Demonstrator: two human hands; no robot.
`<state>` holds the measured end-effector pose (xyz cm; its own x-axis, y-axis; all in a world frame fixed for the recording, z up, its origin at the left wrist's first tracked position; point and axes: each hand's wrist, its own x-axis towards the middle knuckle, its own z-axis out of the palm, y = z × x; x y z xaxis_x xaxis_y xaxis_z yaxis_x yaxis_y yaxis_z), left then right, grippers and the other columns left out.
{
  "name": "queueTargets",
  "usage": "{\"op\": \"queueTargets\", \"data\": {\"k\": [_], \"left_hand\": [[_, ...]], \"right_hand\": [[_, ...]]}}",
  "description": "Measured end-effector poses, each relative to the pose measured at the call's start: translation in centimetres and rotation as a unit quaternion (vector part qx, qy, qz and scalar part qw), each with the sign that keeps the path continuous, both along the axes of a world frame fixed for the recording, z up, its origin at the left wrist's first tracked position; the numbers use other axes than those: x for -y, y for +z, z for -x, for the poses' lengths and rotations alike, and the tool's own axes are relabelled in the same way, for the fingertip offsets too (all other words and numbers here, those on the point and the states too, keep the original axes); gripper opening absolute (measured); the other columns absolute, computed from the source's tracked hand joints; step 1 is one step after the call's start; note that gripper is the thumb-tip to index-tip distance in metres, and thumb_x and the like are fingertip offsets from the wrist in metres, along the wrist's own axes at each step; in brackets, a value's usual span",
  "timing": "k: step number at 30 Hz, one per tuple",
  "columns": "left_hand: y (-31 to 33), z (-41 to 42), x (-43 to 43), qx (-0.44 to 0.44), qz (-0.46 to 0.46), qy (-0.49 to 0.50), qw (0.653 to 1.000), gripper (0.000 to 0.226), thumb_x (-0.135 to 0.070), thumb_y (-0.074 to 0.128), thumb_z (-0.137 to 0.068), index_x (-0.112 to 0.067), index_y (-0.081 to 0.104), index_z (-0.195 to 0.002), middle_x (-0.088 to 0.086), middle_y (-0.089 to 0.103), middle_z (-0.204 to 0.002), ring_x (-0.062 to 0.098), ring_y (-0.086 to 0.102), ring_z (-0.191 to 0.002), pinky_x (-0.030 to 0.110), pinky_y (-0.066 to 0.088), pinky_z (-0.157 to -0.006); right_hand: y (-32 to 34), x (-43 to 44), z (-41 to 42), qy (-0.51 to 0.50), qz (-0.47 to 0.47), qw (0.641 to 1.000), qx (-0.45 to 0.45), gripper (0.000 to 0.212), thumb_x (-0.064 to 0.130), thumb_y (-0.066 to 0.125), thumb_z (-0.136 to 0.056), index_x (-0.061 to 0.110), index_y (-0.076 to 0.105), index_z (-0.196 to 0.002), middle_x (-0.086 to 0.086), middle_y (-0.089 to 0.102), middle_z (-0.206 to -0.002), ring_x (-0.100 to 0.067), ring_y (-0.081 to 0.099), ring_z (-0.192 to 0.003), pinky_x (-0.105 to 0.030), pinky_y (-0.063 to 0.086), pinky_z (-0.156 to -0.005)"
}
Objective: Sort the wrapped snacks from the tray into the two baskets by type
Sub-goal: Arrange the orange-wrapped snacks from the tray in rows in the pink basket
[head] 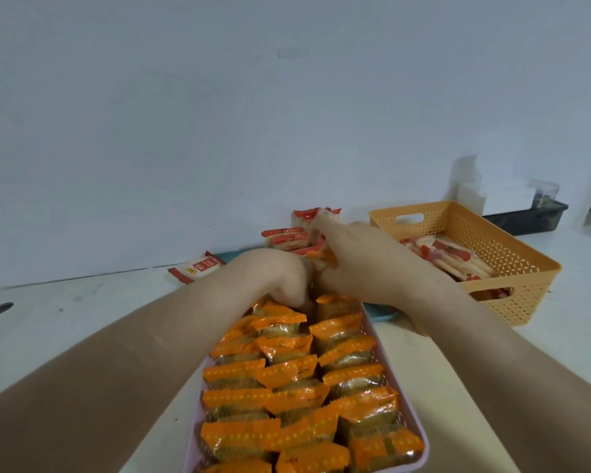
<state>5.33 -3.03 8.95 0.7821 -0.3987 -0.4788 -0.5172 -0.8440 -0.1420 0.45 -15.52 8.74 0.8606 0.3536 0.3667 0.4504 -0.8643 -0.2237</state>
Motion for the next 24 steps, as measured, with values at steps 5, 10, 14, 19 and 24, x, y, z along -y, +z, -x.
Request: {"op": "queueTargets", "data": {"k": [5,10,14,19,24], "left_hand": [[-0.9,0.6,0.4,0.028,-0.049,0.016,0.998,0.040,-0.020,0.054,-0.095,-0.008,0.053,-0.133,0.006,0.059,-0.120,0.023,0.056,-0.107,0.030,0.044,-0.086],[-1.0,0.8,0.4,0.016,-0.029,0.054,0.998,0.031,-0.003,0.044,-0.095,-0.004,0.059,-0.122,0.013,0.059,-0.114,0.020,0.051,-0.093,0.030,0.044,-0.085],[-1.1,0.8,0.0,-0.003,0.010,0.065,0.998,0.031,-0.003,0.043,-0.096,-0.002,0.056,-0.125,0.004,0.052,-0.101,0.026,0.057,-0.102,0.034,0.046,-0.092],[-1.1,1.1,-0.9,-0.003,0.112,0.118,0.987,0.043,-0.007,0.052,-0.090,-0.017,0.054,-0.132,0.003,0.061,-0.119,0.025,0.058,-0.109,0.040,0.049,-0.097],[-0.6,1.2,-1.5,0.011,0.096,0.132,0.986,0.059,-0.016,0.060,-0.089,-0.016,0.037,-0.144,0.007,0.054,-0.132,0.025,0.054,-0.117,0.036,0.049,-0.094]], "right_hand": [[-1.1,0.8,0.4,0.023,0.015,0.996,0.082,0.028,0.031,0.049,-0.090,0.025,0.054,-0.117,0.002,0.066,-0.100,-0.020,0.058,-0.089,-0.038,0.050,-0.074],[0.3,1.2,0.9,0.074,0.079,0.988,-0.106,0.037,0.043,0.053,-0.091,0.031,0.052,-0.126,0.009,0.061,-0.115,-0.014,0.056,-0.102,-0.039,0.049,-0.088],[0.9,1.1,1.3,0.086,0.108,0.986,-0.092,0.027,0.032,0.047,-0.097,0.032,0.056,-0.122,0.008,0.063,-0.115,-0.015,0.058,-0.102,-0.038,0.051,-0.086],[0.8,0.6,1.3,0.066,0.154,0.985,-0.030,0.037,0.015,0.047,-0.094,0.034,0.056,-0.124,0.004,0.066,-0.112,-0.018,0.059,-0.095,-0.032,0.051,-0.073],[0.6,-0.3,1.8,0.055,0.218,0.973,0.055,0.040,0.009,0.048,-0.089,0.030,0.055,-0.123,0.004,0.066,-0.101,-0.018,0.059,-0.088,-0.032,0.047,-0.071]]}}
